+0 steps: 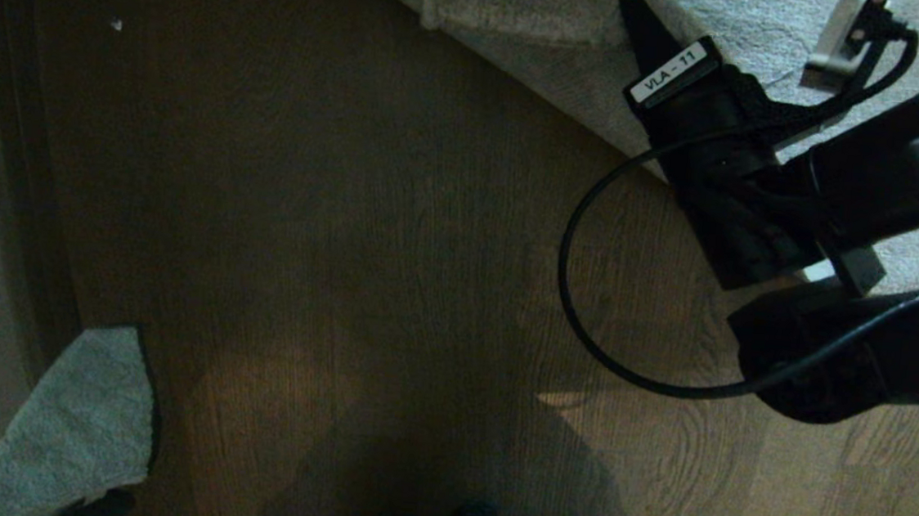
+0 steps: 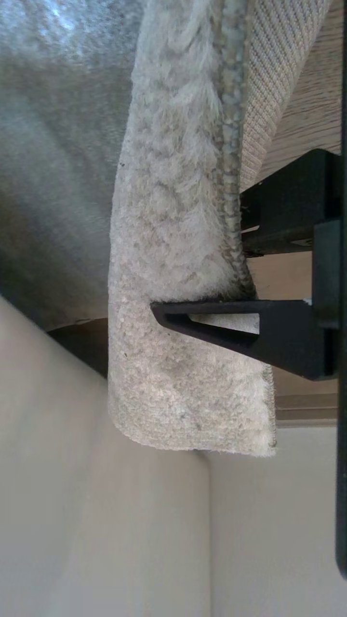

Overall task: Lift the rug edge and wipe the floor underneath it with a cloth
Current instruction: Wipe the floor under the carpet with a rag

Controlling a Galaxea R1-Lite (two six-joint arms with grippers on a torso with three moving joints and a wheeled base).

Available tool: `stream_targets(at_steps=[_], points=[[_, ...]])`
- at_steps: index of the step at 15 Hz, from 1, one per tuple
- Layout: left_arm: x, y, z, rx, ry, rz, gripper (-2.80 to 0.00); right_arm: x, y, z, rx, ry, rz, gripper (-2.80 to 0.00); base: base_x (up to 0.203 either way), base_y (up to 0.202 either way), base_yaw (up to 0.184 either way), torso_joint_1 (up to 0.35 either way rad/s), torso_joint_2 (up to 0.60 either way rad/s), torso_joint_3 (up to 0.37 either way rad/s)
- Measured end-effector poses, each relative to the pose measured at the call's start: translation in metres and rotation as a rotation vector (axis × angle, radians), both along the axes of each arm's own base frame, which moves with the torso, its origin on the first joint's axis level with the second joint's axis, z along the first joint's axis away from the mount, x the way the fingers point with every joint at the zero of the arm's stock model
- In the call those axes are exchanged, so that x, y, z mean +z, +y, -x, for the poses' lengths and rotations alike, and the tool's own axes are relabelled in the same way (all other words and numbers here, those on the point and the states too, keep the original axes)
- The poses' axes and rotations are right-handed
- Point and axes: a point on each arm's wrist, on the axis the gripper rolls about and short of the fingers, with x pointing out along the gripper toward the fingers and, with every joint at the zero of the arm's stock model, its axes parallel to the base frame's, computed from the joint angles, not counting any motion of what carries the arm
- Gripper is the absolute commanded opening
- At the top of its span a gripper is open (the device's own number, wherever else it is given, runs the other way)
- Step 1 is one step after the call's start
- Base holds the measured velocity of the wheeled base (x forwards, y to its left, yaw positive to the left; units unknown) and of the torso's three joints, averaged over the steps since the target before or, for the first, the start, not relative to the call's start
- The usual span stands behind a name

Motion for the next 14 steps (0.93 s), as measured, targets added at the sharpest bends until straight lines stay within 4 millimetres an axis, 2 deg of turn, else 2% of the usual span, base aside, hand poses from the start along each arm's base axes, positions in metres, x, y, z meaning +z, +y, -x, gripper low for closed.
stream_targets(at_steps=[7,10,14], points=[[0.004,-0.001,0.001,-0.031,-0.014,-0.025,-2.8,-0.001,0.004,-0.005,-0.001,-0.002,-0.003,-2.8,0.0,0.0,0.0,0.0,0.0,0.0],[0.015,-0.001,0.002,-0.048,-0.026,-0.03,-2.8,-0.003,0.005,-0.007,0.0,0.004,0.0,-2.8,0.0,0.0,0.0,0.0,0.0,0.0],[0.043,-0.002,-0.007,-0.123,0.021,-0.028,-2.8,-0.004,0.007,-0.01,0.017,0.011,-0.014,-2.8,0.0,0.0,0.0,0.0,0.0,0.0]])
